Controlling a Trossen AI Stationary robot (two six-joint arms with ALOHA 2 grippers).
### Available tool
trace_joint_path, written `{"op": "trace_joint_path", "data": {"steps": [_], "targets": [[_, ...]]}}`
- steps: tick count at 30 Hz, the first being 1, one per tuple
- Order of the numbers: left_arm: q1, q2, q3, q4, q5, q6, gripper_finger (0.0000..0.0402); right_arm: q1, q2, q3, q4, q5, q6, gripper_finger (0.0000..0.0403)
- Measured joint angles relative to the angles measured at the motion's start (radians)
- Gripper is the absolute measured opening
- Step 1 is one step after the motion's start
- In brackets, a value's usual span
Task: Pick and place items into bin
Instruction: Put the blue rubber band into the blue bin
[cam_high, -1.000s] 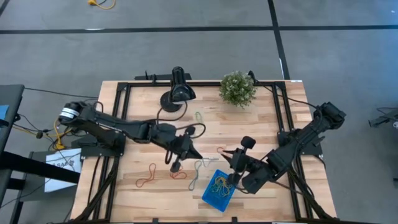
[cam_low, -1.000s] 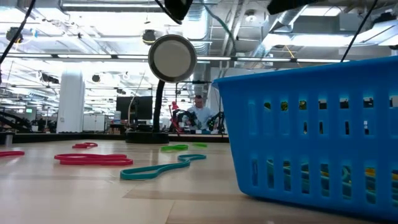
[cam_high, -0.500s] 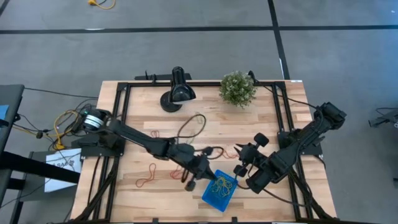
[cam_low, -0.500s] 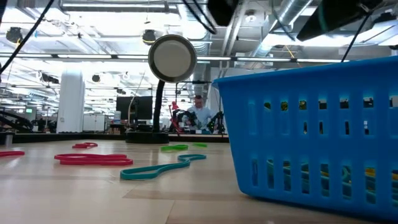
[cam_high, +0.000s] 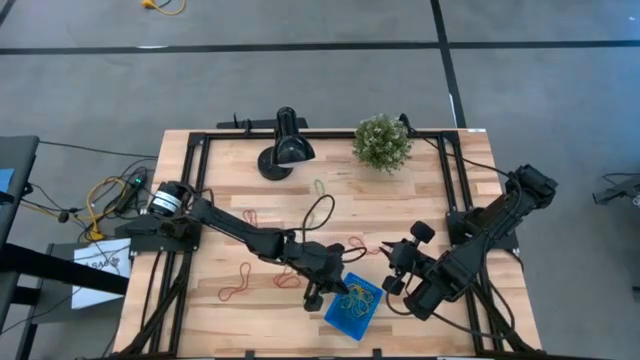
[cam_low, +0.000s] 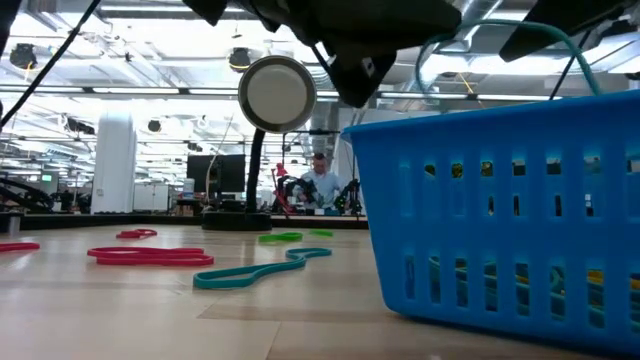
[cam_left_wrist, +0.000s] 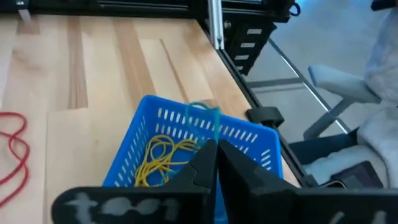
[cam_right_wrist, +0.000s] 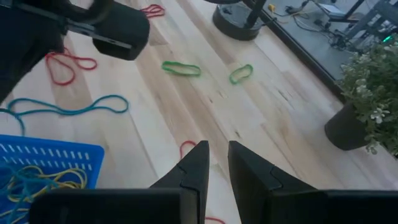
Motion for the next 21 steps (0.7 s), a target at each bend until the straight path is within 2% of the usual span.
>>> {"op": "trace_joint_path", "data": {"steps": [6,11,14,21], "targets": [[-0.008,-0.005,0.000,-0.110,-0.003,0.000,0.0000,-0.001,0.000,0.000,0.001,0.000,0.001,0.0054],[-0.006,-0.005,0.000,-0.189,-0.099,0.022,0.0000,-0.001,0.000,0.000,0.029,0.000,0.000,0.0054],[-0.006,-0.005,0.000,-0.197,-0.104,0.025,0.0001,-0.001,0.000,0.000,0.029,0.000,0.000,0.0054],[-0.006,-0.005,0.000,-0.186,-0.113,0.044,0.0043,-0.001,0.000,0.000,0.029,0.000,0.000,0.0054]]}}
